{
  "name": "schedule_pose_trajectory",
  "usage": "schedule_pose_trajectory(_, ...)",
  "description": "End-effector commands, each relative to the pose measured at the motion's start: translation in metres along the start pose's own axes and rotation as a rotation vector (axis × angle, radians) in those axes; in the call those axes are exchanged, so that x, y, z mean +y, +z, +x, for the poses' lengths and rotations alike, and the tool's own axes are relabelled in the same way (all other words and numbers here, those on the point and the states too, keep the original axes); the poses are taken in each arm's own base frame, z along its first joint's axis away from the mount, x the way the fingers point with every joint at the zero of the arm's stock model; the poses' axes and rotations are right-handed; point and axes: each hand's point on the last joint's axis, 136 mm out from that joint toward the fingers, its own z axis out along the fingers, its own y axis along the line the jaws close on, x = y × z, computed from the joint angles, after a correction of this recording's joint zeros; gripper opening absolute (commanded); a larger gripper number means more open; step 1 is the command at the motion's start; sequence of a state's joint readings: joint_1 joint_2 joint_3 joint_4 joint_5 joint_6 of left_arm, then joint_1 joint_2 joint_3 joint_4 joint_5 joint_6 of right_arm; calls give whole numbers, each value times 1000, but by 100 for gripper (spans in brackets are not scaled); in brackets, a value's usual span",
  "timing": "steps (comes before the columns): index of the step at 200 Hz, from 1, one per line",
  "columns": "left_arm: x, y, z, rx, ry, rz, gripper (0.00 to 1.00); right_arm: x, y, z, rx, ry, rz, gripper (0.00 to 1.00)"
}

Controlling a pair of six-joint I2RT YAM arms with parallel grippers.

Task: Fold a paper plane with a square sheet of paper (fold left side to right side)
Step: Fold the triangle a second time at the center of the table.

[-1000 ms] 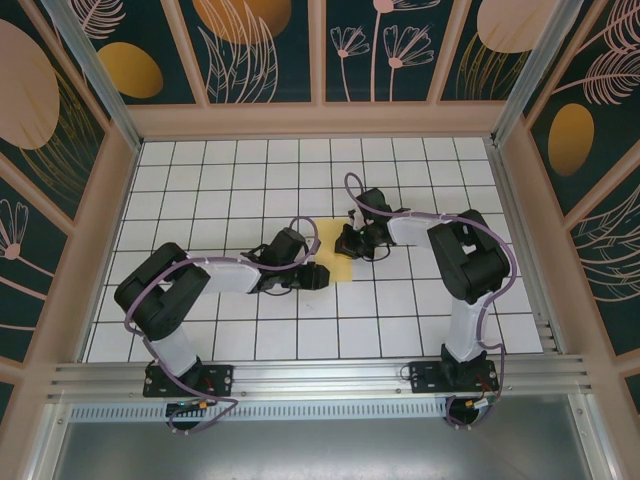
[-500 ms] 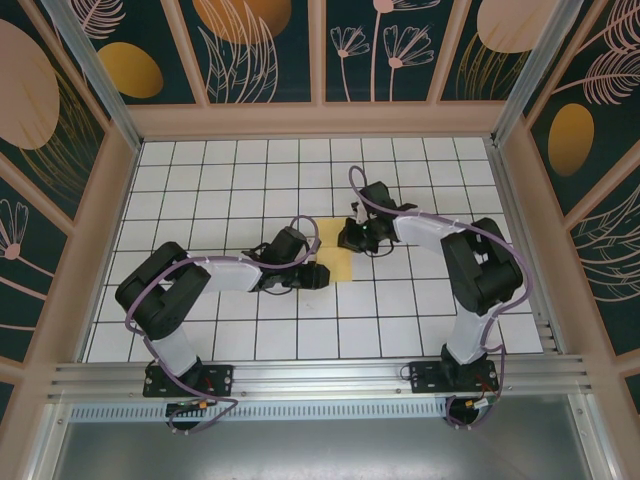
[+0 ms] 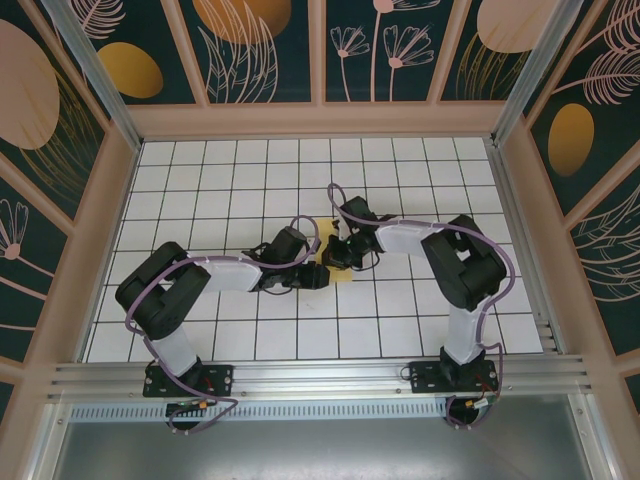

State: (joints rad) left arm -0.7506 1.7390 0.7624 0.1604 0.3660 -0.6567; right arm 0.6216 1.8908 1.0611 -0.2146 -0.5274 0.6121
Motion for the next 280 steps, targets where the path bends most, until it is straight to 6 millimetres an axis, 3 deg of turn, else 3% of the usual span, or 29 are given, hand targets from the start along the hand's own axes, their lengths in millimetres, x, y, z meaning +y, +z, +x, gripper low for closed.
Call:
schedule_pose_trajectory(1, 37, 6, 36, 123, -79, -123, 36, -15, 7, 6, 19, 22, 46, 2)
schedule_pose_trajectory(40, 42, 5, 38, 118, -86, -144, 35, -32, 7, -2, -1, 7, 103, 2)
schedule_pose_trajectory(101, 46, 7, 40, 115, -99, -149, 35, -35, -4, -21, -53, -37, 113, 3)
schedule_pose_trajectory(170, 47, 7, 42, 118, -102, -148, 34, -40, -10, -25, -70, -54, 122, 4)
schedule_pose_trajectory(180, 47, 7, 42, 118, -101, -147, 34, -50, -18, -34, -91, -30, 128, 4)
schedule_pose_trajectory(280, 43, 6, 38, 108, -97, -133, 34, -78, -51, -65, -178, 11, 149, 4)
